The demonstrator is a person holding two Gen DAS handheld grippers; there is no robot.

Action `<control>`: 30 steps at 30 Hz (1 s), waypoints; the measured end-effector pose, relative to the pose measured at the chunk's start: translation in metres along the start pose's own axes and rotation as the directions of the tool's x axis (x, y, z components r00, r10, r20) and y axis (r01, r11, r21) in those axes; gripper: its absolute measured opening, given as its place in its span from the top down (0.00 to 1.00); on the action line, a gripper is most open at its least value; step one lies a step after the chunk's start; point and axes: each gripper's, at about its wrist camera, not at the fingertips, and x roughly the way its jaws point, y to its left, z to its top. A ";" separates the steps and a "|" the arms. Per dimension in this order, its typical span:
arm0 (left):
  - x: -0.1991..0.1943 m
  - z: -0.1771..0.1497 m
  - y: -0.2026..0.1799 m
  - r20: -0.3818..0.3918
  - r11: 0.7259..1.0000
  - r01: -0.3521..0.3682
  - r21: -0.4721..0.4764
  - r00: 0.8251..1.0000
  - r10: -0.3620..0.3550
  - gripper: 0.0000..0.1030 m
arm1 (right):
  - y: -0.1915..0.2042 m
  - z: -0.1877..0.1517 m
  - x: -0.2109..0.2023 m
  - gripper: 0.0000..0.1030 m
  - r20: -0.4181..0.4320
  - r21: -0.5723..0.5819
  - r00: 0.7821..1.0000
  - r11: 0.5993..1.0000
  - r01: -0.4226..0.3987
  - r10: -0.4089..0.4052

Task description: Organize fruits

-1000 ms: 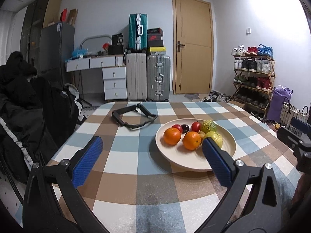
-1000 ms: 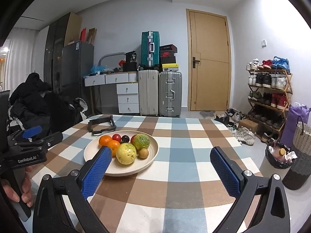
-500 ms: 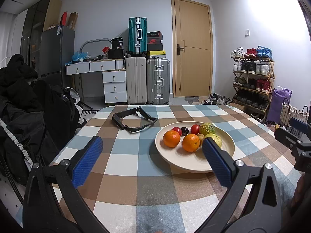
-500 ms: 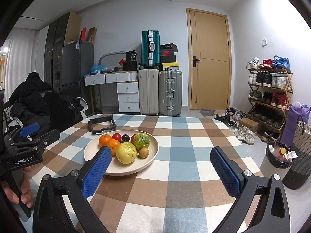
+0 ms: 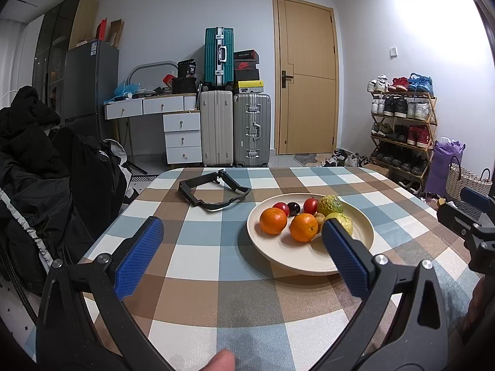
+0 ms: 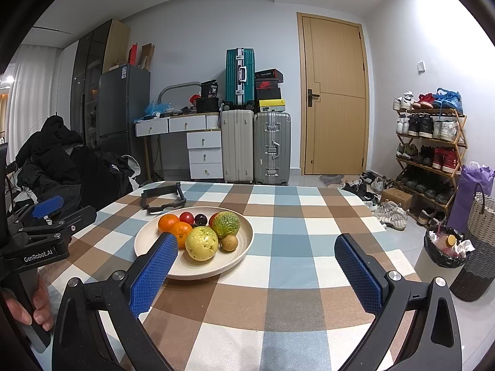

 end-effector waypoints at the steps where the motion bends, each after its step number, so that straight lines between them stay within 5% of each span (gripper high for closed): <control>1: -0.001 0.000 0.000 0.000 1.000 0.000 0.000 1.000 0.000 0.01 | 0.000 0.000 0.001 0.00 0.000 0.000 1.000 1.000 0.000 0.000; 30: 0.001 -0.001 0.000 0.000 1.000 0.001 -0.001 1.000 -0.001 0.01 | 0.000 0.001 0.001 0.00 0.000 0.001 1.000 1.000 0.000 0.000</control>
